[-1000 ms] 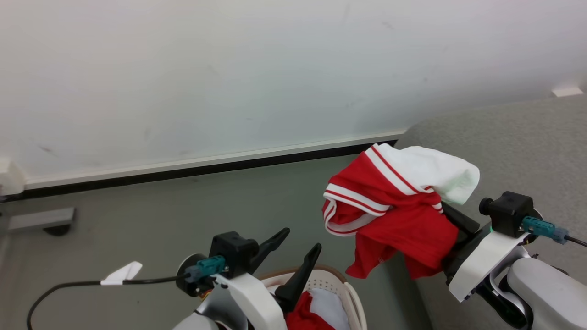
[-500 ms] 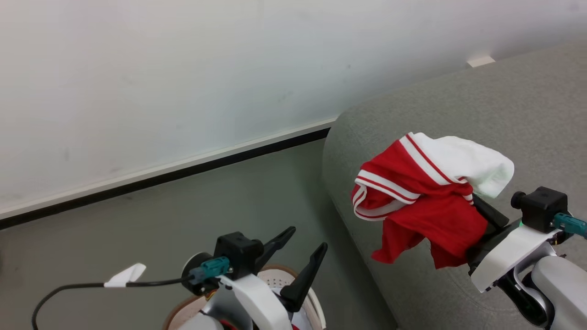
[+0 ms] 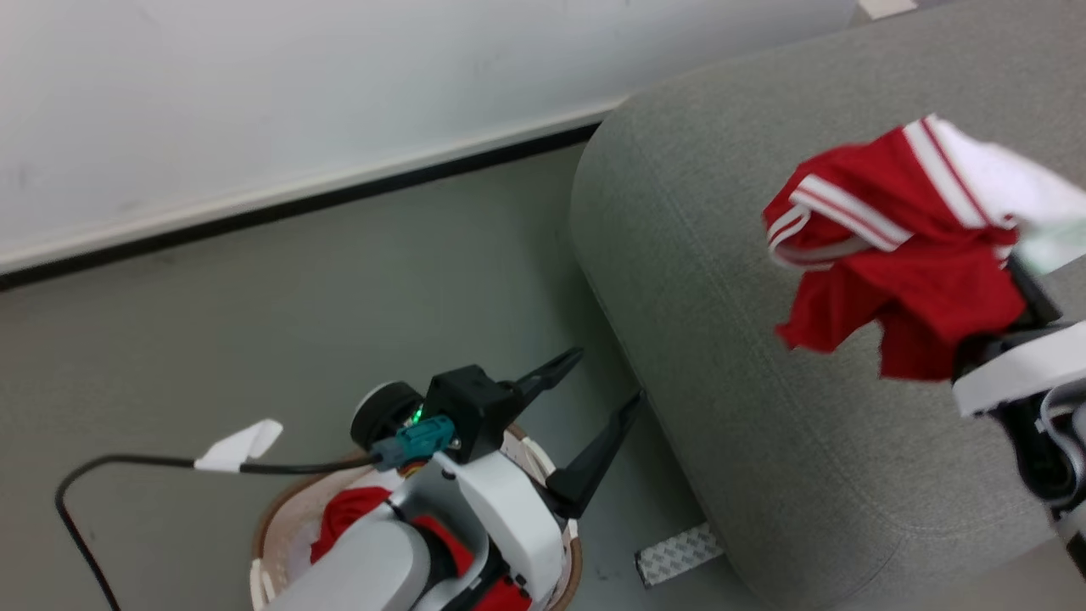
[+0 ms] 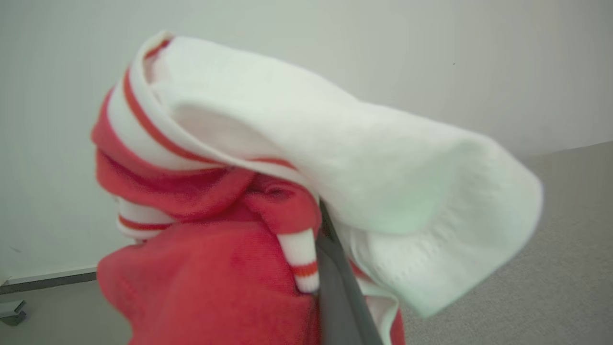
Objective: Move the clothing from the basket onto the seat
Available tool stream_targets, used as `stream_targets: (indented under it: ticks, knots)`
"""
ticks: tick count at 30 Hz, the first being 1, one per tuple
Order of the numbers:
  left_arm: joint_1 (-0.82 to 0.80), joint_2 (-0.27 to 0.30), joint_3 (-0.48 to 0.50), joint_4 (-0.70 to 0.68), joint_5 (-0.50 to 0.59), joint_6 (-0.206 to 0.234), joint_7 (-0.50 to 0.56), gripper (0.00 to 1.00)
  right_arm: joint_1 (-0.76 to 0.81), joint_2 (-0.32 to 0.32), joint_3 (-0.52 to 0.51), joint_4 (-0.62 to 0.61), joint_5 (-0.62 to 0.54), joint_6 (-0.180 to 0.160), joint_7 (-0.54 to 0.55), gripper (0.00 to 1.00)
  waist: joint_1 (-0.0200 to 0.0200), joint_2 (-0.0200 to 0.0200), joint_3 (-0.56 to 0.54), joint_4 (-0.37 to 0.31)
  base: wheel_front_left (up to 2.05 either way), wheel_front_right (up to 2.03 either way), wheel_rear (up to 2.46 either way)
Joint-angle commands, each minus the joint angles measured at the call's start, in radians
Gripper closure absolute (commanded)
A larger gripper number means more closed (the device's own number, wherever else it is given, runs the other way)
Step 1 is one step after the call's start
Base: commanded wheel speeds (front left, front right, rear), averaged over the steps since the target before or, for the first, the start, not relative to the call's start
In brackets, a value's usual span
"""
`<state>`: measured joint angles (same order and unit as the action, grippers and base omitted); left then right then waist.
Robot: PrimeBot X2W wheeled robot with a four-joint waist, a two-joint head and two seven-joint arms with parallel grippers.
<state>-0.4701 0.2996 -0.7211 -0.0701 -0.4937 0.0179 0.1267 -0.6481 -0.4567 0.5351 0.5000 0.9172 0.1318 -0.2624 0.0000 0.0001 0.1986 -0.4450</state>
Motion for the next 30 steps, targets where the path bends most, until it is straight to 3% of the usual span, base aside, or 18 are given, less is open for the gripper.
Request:
stream_targets:
  ticks: [1, 2, 6, 11, 16, 22, 28, 29, 30]
  knots:
    - [-0.016, 0.012, 0.003, -0.003, 0.015, -0.004, 0.006, 0.00, -0.026, 0.012, -0.020, 0.005, -0.006, -0.002, -0.004, 1.00, 0.0000, -0.0001, 0.098, 0.024, 0.00, 0.00, 0.00]
    - [-0.056, 0.017, -0.004, -0.021, 0.031, -0.015, 0.024, 0.00, -0.059, 0.027, -0.102, 0.043, -0.024, -0.002, -0.002, 1.00, 0.0000, -0.0001, 0.161, 0.042, 0.00, 0.00, 0.00]
    - [-0.139, 0.013, -0.002, -0.048, 0.050, -0.034, 0.044, 0.00, -0.170, 0.059, -0.277, 0.132, -0.063, -0.002, -0.002, 1.00, 0.0000, -0.0001, 0.280, 0.087, 0.00, 0.00, 0.00]
    - [-0.211, 0.010, 0.004, -0.064, 0.071, -0.047, 0.048, 0.00, -0.299, 0.085, -0.447, 0.222, -0.084, -0.002, -0.002, 1.00, 0.0000, -0.0001, 0.375, 0.127, 0.00, 0.00, 0.00]
    - [-0.273, 0.005, 0.012, -0.083, 0.088, -0.058, 0.043, 0.00, -0.472, 0.065, -0.695, 0.334, -0.181, -0.002, -0.002, 1.00, 0.0000, -0.0001, 0.470, 0.179, 0.00, 0.00, 0.00]
    - [-0.305, -0.013, 0.023, -0.100, 0.090, -0.052, 0.009, 0.00, -0.598, 0.043, -1.010, 0.408, -0.435, -0.002, -0.002, 1.00, 0.0000, -0.0001, 0.559, 0.250, 0.00, 0.00, 0.00]
    - [-0.280, -0.007, 0.033, -0.092, 0.080, -0.041, -0.025, 0.00, -0.580, 0.091, -1.275, 0.448, -0.711, -0.002, -0.002, 1.00, 0.0000, -0.0001, 0.598, 0.289, 0.00, 0.00, 0.00]
    - [-0.276, -0.005, 0.035, -0.089, 0.077, -0.039, -0.032, 0.00, -0.567, 0.105, -1.313, 0.446, -0.755, -0.002, -0.002, 0.99, 0.0000, -0.0001, 0.600, 0.291, 0.00, 0.00, 0.00]
    - [-0.271, -0.002, 0.038, -0.087, 0.074, -0.039, -0.036, 0.00, -0.559, 0.121, -1.344, 0.441, -0.794, -0.002, -0.002, 0.91, 0.0000, -0.0001, 0.599, 0.291, 0.00, 0.00, 0.00]
